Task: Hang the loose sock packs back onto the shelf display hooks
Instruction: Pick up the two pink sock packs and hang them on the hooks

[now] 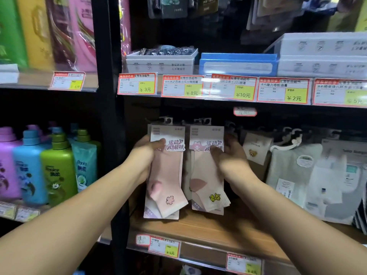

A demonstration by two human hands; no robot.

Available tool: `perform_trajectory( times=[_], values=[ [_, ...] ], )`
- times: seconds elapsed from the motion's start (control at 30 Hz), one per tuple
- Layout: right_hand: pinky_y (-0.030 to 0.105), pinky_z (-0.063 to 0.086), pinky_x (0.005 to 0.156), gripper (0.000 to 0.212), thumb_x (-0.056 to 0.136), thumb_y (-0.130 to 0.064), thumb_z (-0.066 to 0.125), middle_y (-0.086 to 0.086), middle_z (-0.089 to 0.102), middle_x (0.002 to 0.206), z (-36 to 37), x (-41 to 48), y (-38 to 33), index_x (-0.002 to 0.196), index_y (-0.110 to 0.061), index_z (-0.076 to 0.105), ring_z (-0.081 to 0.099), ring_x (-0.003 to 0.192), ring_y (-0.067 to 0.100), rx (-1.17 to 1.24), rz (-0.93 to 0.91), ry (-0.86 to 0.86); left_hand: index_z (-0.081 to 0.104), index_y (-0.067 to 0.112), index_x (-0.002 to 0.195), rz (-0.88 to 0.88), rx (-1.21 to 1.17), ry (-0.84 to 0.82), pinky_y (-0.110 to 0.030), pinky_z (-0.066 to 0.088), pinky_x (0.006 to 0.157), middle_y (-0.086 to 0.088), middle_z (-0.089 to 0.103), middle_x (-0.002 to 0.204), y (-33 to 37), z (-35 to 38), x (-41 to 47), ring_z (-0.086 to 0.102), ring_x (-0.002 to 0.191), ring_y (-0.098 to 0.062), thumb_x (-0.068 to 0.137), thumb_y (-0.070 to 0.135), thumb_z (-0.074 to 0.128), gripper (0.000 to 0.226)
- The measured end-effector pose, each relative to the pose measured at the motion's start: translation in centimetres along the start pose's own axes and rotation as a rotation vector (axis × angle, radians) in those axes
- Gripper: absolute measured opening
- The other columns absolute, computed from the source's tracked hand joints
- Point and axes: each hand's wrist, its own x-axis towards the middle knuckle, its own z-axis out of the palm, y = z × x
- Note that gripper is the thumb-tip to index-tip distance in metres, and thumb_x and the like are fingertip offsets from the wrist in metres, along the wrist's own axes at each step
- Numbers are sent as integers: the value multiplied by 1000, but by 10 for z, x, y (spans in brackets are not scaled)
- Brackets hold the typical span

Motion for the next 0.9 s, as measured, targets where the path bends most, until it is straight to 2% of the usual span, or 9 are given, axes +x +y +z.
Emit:
perform_trajectory(
  times=[0.1, 0.2, 0.33, 0.4, 0.53, 0.63, 0.73, 0.83, 0.9],
  values=[
    [44, 54, 98, 36, 94, -18, 59, 3, 74, 118, 8, 5, -2, 130, -24, 61, 69, 106, 28, -31, -18, -12, 63, 5, 120, 5, 34, 17, -41, 53, 79, -23, 69, 116, 0, 1, 7, 67, 94, -34, 90, 13, 62, 31],
    [46, 51, 102, 39, 94, -21, 57, 0, 71, 125, 13, 8, -3, 133, -27, 58, 66, 115, 28, -71, -17, -26, 65, 11, 111, -8, 79, 92, -40, 53, 80, -13, 73, 105, 2, 6, 13, 68, 94, -33, 90, 15, 63, 22],
    [47, 48, 106, 41, 96, -16, 56, 2, 69, 129, 18, 10, -4, 136, -24, 57, 62, 120, 28, -77, 0, -32, 65, 18, 105, -47, 94, 166, -48, 52, 94, -9, 73, 106, 2, 11, 17, 68, 100, -33, 88, 21, 64, 17],
    [47, 47, 107, 41, 97, -17, 56, 3, 68, 131, 19, 11, -3, 137, -24, 55, 61, 122, 29, -78, 13, -35, 64, 19, 106, -60, 78, 205, -51, 50, 97, -9, 73, 106, 0, 10, 19, 67, 100, -33, 86, 23, 65, 21],
    [48, 47, 107, 40, 98, -18, 56, 4, 67, 132, 18, 13, -1, 137, -24, 55, 61, 123, 30, -58, 38, -35, 62, 17, 115, -55, 36, 250, -46, 53, 91, -9, 73, 104, -2, 8, 22, 69, 95, -31, 85, 20, 64, 30],
    [47, 45, 108, 38, 99, -19, 56, 5, 65, 134, 20, 14, 0, 137, -24, 54, 59, 125, 30, -30, 61, -39, 55, 19, 113, -29, 22, 272, -33, 50, 75, 0, 66, 91, -5, 8, 24, 63, 81, -20, 92, 20, 60, 22],
    [44, 45, 108, 40, 101, -18, 54, 5, 62, 138, 21, 13, 1, 140, -25, 51, 56, 128, 30, -15, 73, -65, 49, 25, 110, -9, 39, 273, -34, 44, 77, 6, 59, 85, -6, 8, 23, 57, 76, -14, 94, 21, 58, 19],
    [40, 50, 93, 41, 102, -17, 51, 7, 60, 137, 21, 12, -1, 143, -22, 47, 56, 126, 33, -12, 83, -76, 48, 26, 113, 0, 44, 265, -32, 42, 75, 5, 58, 86, -7, 8, 24, 55, 74, -12, 94, 20, 58, 22],
    [47, 49, 101, 43, 102, -19, 51, 9, 58, 139, 21, 11, -2, 145, -20, 45, 55, 127, 35, -22, 106, -80, 48, 24, 118, 1, 45, 271, -30, 39, 71, 8, 56, 84, -7, 9, 24, 52, 72, -10, 94, 19, 57, 26]
  ],
)
